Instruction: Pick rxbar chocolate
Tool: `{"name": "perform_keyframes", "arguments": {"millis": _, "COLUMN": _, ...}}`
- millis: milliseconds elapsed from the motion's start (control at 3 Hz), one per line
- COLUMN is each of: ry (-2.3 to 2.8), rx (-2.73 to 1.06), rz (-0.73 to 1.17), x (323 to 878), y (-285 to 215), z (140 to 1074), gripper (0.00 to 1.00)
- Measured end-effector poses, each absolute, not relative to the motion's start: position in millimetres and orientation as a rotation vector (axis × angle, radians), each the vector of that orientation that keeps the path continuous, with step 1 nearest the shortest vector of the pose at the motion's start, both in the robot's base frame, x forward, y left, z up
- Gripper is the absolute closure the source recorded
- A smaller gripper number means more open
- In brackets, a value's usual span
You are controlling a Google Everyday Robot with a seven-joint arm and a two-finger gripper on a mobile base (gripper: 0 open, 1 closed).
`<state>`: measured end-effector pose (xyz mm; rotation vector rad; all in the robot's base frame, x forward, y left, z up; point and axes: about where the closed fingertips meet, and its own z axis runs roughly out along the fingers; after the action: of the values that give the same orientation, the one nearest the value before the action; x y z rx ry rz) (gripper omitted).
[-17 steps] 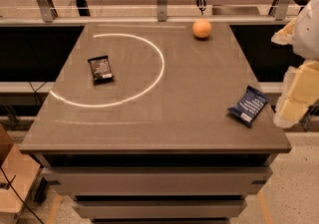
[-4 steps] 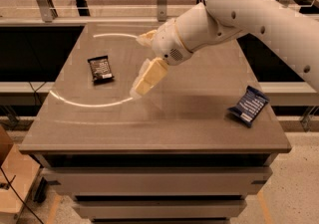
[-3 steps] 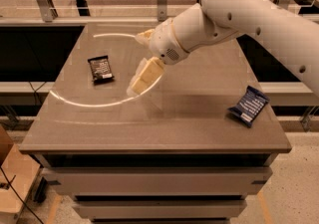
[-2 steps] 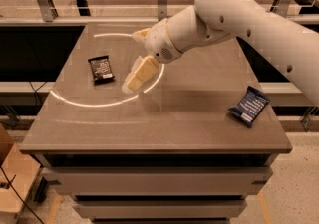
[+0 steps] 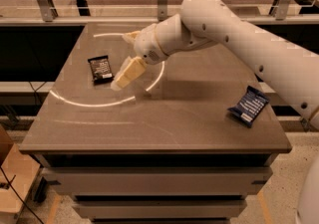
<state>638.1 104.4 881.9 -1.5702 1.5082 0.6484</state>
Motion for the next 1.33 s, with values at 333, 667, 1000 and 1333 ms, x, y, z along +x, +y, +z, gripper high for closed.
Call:
{"name": "perform_keyframes", "arguments": {"millis": 333, "ry": 1.500, "rx": -1.570, "rz": 0.678, "x": 650, "y": 123, "z": 869, "gripper": 0.00}}
{"name": "perform_keyframes", "arguments": {"millis": 667, "ry": 1.501, "rx": -1.570, "rz": 0.720, "x": 661, "y": 138, "z": 855, "gripper": 0.00}}
{"name": "perform_keyframes", "arguments": {"millis": 1000, "ry": 1.488, "rx": -1.581, "rz": 0.760, "x": 669, "y": 156, "z": 846, "gripper": 0.00}}
{"name": "perform_keyframes", "arguments": {"millis": 1333, "ry": 1.477, "rx": -1.595, "rz": 0.797, "x": 672, "y": 171, "z": 838, "gripper": 0.00}}
